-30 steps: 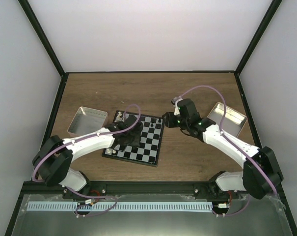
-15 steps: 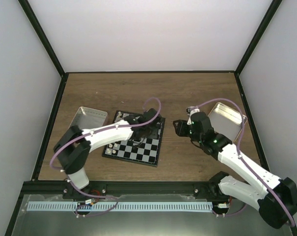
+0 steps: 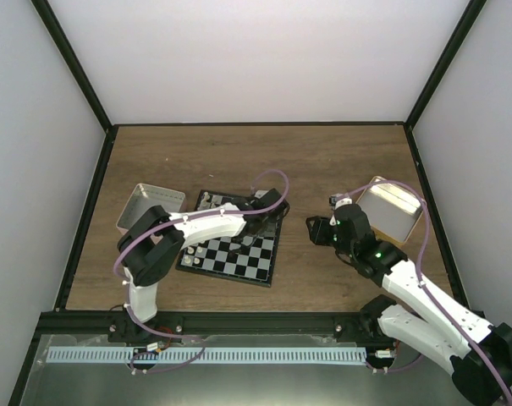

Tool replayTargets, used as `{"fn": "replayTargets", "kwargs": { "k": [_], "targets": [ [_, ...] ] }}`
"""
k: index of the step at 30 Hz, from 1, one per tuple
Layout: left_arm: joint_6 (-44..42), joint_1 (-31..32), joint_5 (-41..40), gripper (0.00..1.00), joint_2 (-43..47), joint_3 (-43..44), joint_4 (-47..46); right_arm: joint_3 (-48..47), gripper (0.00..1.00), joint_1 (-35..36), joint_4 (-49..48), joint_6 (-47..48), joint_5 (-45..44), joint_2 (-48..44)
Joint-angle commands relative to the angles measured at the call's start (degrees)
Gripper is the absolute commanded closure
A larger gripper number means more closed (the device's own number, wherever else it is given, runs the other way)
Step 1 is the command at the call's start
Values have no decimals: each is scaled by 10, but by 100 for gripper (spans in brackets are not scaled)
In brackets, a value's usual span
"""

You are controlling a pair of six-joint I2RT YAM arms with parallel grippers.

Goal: Set up the chess pieces on the board
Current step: Place the chess piece on the chessboard.

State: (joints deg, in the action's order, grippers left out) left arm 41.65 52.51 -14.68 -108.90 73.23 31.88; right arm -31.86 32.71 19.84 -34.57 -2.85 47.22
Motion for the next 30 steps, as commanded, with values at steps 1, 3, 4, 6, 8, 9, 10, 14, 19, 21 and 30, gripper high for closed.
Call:
{"fn": "replayTargets", "kwargs": {
  "k": [1, 3, 4, 6, 8, 9, 10, 14, 19, 21, 30],
  "targets": [
    [5, 0, -28, 90, -30, 34, 13, 0, 58, -2, 2, 7, -8, -6],
    [3, 0, -42, 90, -39, 43, 25, 0, 58, -3, 0, 10, -6, -6],
    [5, -1, -49, 90, -44, 48, 32, 0, 58, -2, 0, 10, -6, -6],
    [5, -2, -49, 90, -50, 54, 41, -3, 58, -2, 4, 11, -3, -6],
    [6, -2, -48, 90, -52, 54, 42, -6, 58, -3, 9, 10, -1, -9],
    [8, -2, -50, 90, -52, 53, 43, -7, 58, -3, 9, 11, -1, -12],
    [9, -2, -52, 89, -52, 54, 47, -8, 58, -2, 10, 10, -1, -14],
    [15, -3, -52, 78, -46, 55, 54, -11, 58, -2, 14, 11, 8, -19],
    [9, -4, -33, 55, -20, 56, 44, -17, 58, -2, 14, 7, 35, -24],
    [8, -3, -21, 53, -3, 57, 34, -18, 58, -2, 17, 6, 43, -30],
    [73, -5, -56, 51, 125, -26, 38, -20, 57, -3, 18, 18, 110, -38]
  ]
}}
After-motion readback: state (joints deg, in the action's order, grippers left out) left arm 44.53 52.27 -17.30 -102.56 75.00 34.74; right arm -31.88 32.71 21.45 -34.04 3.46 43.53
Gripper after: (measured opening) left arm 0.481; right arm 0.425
